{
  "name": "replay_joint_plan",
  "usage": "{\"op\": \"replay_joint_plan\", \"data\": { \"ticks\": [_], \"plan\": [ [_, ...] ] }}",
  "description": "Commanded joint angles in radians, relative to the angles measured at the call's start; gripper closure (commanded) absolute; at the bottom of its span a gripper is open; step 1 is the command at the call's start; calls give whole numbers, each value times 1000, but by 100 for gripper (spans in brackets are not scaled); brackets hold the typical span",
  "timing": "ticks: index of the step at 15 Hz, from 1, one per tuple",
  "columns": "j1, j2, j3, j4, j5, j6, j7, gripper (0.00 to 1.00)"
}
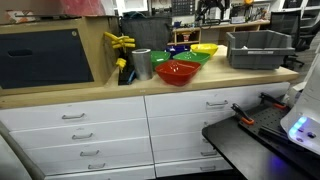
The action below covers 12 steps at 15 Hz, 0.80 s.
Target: Move the trailer to the right, then pour out the dolls from the right green bowl into the grey trailer
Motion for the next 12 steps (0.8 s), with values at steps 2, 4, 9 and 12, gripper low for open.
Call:
{"op": "replay_joint_plan", "data": {
  "ticks": [2,4,9,12],
  "plan": [
    [3,-8,12,64,16,-130,32,0],
    [5,-4,5,95,28,-193,-6,0],
    [5,-15,-21,171,54,-351,-143,0],
    [6,-23,-45,212,67,-427,-246,0]
  ]
}}
